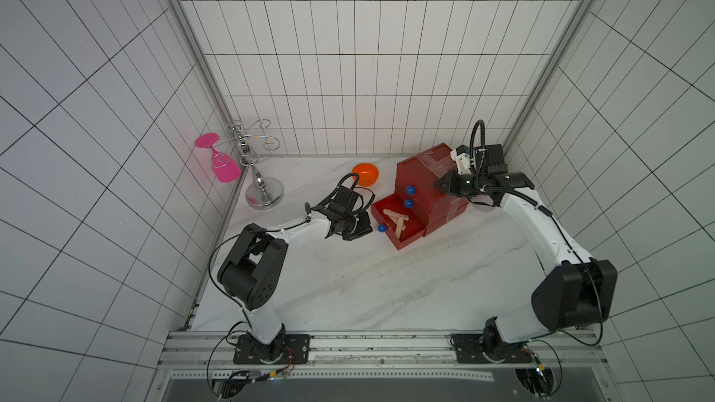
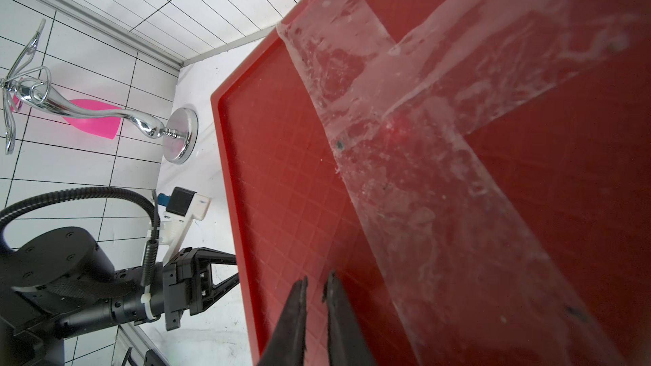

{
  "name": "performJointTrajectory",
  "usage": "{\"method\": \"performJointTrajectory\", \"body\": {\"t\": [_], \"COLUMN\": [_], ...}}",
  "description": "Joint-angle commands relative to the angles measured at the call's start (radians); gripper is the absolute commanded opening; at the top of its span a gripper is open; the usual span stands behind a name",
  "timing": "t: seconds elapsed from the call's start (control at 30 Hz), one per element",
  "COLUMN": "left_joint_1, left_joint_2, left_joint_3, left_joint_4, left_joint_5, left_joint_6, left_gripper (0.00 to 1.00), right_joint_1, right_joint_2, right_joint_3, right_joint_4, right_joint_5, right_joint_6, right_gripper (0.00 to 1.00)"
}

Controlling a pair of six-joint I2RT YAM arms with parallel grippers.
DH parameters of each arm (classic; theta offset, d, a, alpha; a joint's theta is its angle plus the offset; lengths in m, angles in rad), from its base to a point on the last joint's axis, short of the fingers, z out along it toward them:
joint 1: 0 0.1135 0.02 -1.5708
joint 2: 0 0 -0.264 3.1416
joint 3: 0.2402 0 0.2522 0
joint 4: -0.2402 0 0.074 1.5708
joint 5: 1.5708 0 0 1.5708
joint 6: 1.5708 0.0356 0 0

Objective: Place the fruit knives into the drawer by color
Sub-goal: Close the drawer in the storage box.

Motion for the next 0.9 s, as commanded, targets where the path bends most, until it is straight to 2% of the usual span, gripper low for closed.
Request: {"method": "performJointTrajectory", "body": {"t": [0.0,0.37,0.87], "left_joint_1": [0.001,-0.015,-0.056], "left_joint_2": [0.024,0.090,0.216], "left_joint_3": [-0.004,0.006,0.111], "left_joint_4": [0.067,0.143,0.155], "left_joint_5": [-0.005,0.012,-0.013], "left_joint_6": [-0.025,-0.071,-0.096], "left_gripper": [0.00,0.00,0.00], "right_joint_1": [0.021,0.022,0.021], "right_joint_2": [0.134,0.140,0.149], "right_joint_3": [-0.160,-0.158,-0.160], "right_joint_4": [-0.397,-0.392,-0.390], "right_joint_5": [0.163,0.158,0.155], "right_joint_6": [-0.003,-0.009,-0.012], "right_gripper": [0.16,0.16,0.16]}}
